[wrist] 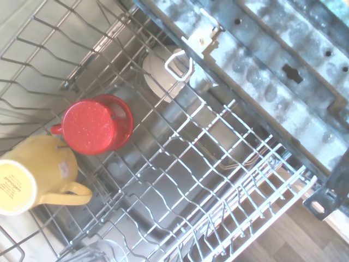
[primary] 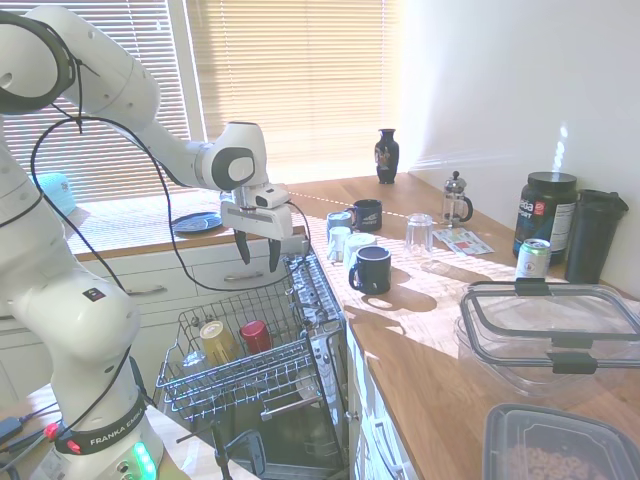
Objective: Remove a mug cup out of the dishwasher
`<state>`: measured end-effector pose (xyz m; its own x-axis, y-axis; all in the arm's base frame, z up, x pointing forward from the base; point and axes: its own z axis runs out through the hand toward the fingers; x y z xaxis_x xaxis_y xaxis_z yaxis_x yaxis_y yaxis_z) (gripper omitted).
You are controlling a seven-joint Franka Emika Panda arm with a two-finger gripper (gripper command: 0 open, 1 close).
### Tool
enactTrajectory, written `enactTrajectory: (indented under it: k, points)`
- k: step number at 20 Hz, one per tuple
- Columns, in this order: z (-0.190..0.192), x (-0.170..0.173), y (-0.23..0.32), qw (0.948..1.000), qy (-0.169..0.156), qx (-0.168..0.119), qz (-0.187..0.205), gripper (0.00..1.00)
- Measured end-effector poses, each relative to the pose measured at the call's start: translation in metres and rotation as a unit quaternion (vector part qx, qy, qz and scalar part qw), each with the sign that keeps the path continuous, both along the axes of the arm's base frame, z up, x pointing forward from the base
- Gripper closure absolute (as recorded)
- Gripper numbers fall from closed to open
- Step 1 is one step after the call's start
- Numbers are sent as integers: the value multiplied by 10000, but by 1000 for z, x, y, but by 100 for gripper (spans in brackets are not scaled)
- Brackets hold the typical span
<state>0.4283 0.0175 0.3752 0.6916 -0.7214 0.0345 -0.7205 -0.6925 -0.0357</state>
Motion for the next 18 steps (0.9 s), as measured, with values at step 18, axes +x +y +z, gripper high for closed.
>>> enactTrajectory:
  k: [18]
  points:
    - [-161, -49, 121, 9810, 471, -690, 1749, 0]
